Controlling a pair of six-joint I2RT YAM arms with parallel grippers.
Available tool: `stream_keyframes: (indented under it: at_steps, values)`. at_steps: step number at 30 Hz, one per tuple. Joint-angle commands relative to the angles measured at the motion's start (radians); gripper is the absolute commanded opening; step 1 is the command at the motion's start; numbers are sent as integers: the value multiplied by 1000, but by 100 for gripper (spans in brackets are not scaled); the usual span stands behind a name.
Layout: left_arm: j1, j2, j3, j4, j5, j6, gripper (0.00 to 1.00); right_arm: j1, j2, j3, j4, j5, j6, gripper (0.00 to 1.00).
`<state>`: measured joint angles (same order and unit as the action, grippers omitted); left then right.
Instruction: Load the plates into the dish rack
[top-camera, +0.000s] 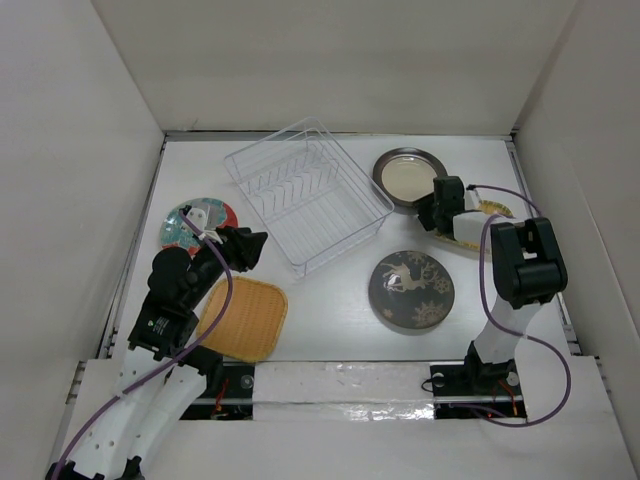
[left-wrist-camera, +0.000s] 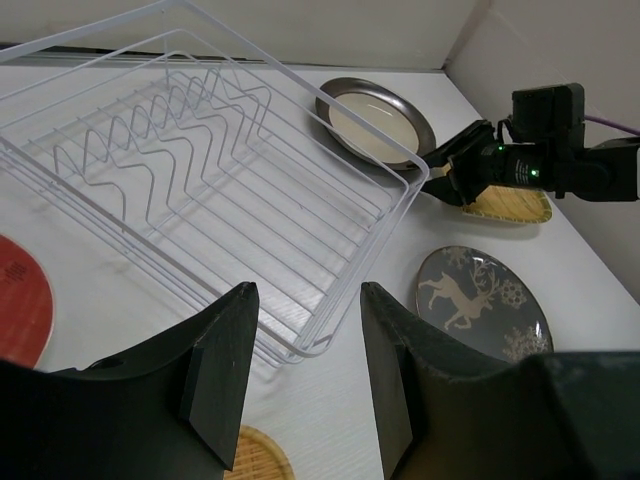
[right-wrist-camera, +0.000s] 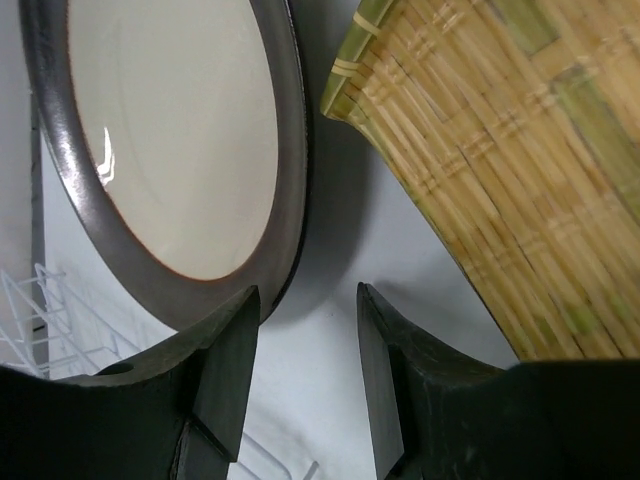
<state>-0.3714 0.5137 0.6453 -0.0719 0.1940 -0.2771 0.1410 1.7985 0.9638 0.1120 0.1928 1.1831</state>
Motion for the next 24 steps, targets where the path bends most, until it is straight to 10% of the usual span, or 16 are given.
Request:
stream_keyframes:
  at_steps: [1, 9, 17, 24]
  values:
    - [-3, -7, -4, 40, -10, 12, 42, -9, 58, 75, 2, -20, 16, 50]
    - [-3, -12, -3, 38, -39, 18, 42, -40, 208, 282, -28, -82, 49, 47]
    - [-3, -49, -9, 37, -88, 24, 42, -70, 210, 270, 9, -107, 64, 2]
    - [-3, -26, -12, 30, -99, 24, 42, -92, -20, 176, 175, 46, -98, 0]
